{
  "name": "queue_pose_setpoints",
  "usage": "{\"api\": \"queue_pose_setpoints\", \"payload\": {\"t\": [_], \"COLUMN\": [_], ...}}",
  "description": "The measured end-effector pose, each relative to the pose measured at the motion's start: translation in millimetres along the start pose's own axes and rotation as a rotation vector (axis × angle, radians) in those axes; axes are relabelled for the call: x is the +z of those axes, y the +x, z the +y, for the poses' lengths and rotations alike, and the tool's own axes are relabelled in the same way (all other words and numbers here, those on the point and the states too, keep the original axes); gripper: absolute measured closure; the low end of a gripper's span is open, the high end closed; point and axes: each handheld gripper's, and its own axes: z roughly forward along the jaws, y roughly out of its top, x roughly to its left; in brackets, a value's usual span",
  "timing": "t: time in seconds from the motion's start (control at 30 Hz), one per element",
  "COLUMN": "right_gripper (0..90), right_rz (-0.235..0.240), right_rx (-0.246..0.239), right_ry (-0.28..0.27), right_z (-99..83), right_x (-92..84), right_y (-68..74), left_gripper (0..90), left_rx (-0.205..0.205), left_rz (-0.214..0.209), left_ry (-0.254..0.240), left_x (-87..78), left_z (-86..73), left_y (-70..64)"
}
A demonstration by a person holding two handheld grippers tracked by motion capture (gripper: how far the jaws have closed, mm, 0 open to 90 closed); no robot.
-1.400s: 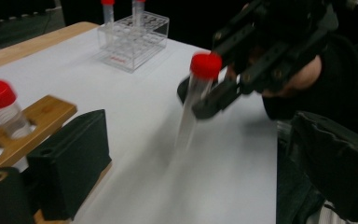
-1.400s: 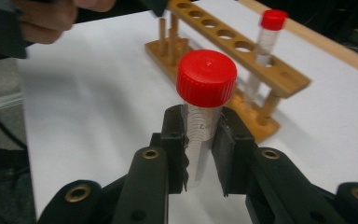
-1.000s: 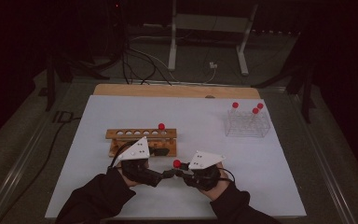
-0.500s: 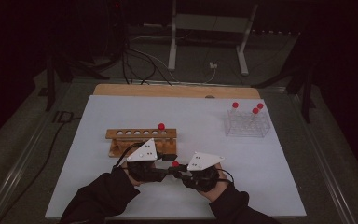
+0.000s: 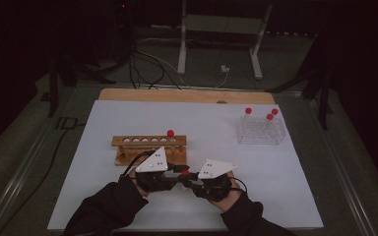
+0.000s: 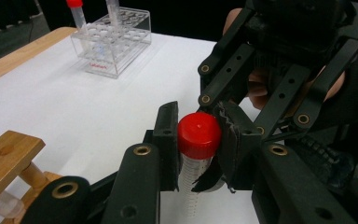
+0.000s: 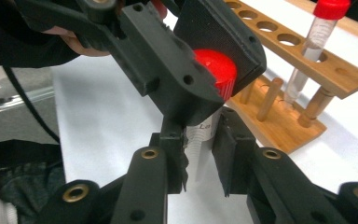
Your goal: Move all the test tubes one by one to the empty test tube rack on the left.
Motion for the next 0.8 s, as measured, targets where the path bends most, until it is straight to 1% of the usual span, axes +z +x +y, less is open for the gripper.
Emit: {"api": "queue_pose_setpoints", "payload": {"t": [0.03, 0.07, 0.17, 0.2, 0.27, 0.3, 0.37, 0.4, 0.43, 0.57, 0.6, 0.67, 0.7, 0.77, 0.8], "right_gripper": [73.3, 69.1, 62.3, 60.5, 55.7, 54.5, 50.7, 50.0, 48.2, 40.3, 38.1, 32.5, 29.3, 23.7, 20.7], "right_rz": [0.002, -0.002, -0.009, -0.010, -0.021, -0.023, -0.034, -0.032, -0.034, -0.037, -0.037, -0.045, -0.053, -0.056, -0.062], "right_rx": [0.003, 0.007, 0.015, 0.019, 0.019, 0.019, 0.017, 0.021, 0.021, 0.036, 0.041, 0.048, 0.050, 0.062, 0.066], "right_ry": [-0.001, -0.005, -0.008, -0.011, -0.018, -0.019, -0.028, -0.033, -0.039, -0.058, -0.064, -0.066, -0.071, -0.078, -0.084], "right_z": [-0.1, -0.4, -1.6, -1.8, -1.9, -1.8, -1.5, -1.4, -1.4, -1.2, -1.2, -0.8, -0.7, -0.2, 0.0], "right_x": [-0.1, -0.4, -1.2, -1.9, -3.2, -4.2, -5.8, -6.8, -7.6, -10.7, -11.6, -12.6, -13.5, -14.7, -15.4], "right_y": [-0.2, -0.3, -1.7, -2.3, -3.4, -4.1, -5.1, -5.7, -6.5, -9.5, -10.2, -10.9, -11.4, -12.3, -12.9], "left_gripper": [71.6, 71.6, 71.6, 71.6, 71.6, 71.6, 71.6, 71.6, 71.6, 71.6, 71.6, 71.6, 71.6, 71.6, 71.6], "left_rx": [0.000, -0.003, -0.012, -0.010, -0.017, -0.018, -0.026, -0.029, -0.029, -0.033, -0.041, -0.043, -0.048, -0.049, -0.055], "left_rz": [0.004, 0.004, 0.017, 0.029, 0.036, 0.051, 0.058, 0.070, 0.073, 0.104, 0.105, 0.128, 0.129, 0.147, 0.148], "left_ry": [-0.002, -0.004, -0.010, -0.008, -0.008, -0.010, -0.009, -0.008, -0.008, -0.011, -0.014, -0.016, -0.019, -0.017, -0.017], "left_x": [-0.6, -1.7, -6.8, -8.8, -13.1, -14.9, -18.8, -20.5, -22.4, -29.2, -31.1, -34.7, -35.8, -38.7, -39.8], "left_z": [0.3, 0.8, 2.2, 2.4, 2.4, 2.3, 2.3, 2.4, 2.7, 4.1, 4.5, 5.3, 5.5, 6.2, 6.7], "left_y": [0.0, 0.4, 2.9, 3.9, 7.0, 8.3, 11.5, 12.5, 13.8, 19.1, 21.0, 24.9, 26.4, 30.3, 32.5]}}
